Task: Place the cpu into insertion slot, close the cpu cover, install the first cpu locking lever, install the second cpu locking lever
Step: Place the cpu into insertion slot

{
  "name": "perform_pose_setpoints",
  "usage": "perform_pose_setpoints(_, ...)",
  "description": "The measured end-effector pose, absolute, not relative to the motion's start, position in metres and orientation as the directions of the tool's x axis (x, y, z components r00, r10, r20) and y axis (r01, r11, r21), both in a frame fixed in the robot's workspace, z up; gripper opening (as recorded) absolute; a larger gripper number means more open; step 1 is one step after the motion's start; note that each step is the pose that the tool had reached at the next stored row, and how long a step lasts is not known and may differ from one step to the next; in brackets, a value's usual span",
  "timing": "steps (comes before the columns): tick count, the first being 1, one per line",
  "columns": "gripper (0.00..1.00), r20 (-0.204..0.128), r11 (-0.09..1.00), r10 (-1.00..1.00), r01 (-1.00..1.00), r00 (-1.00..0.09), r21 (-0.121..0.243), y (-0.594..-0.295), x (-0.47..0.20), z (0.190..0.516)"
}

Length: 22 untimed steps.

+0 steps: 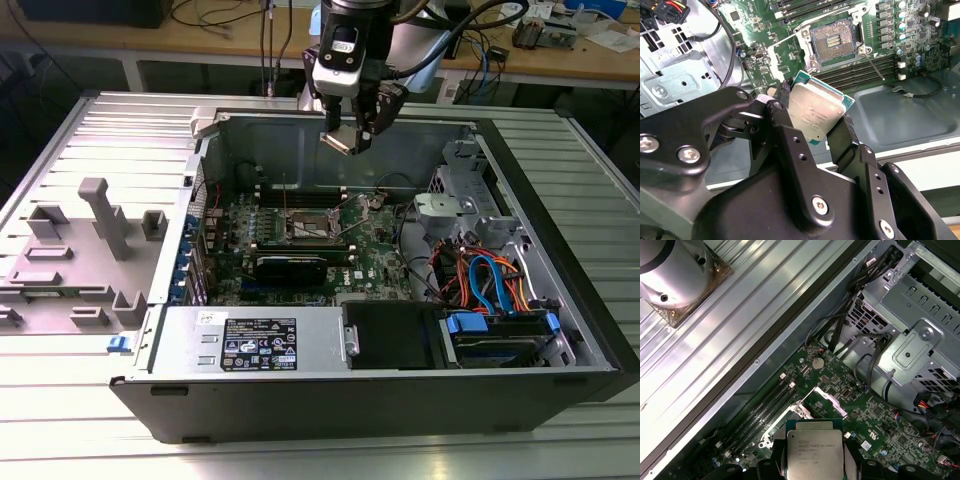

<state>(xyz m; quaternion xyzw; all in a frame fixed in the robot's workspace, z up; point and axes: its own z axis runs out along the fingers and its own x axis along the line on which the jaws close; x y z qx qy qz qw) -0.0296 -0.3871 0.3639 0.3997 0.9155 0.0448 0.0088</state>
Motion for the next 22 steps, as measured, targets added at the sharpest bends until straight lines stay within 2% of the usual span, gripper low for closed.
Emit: perform_pose_setpoints(22, 0.55, 0.020, 0.641, 0.764, 0.763, -0.645, 0.089, -0.3871, -0.0296, 0.3639)
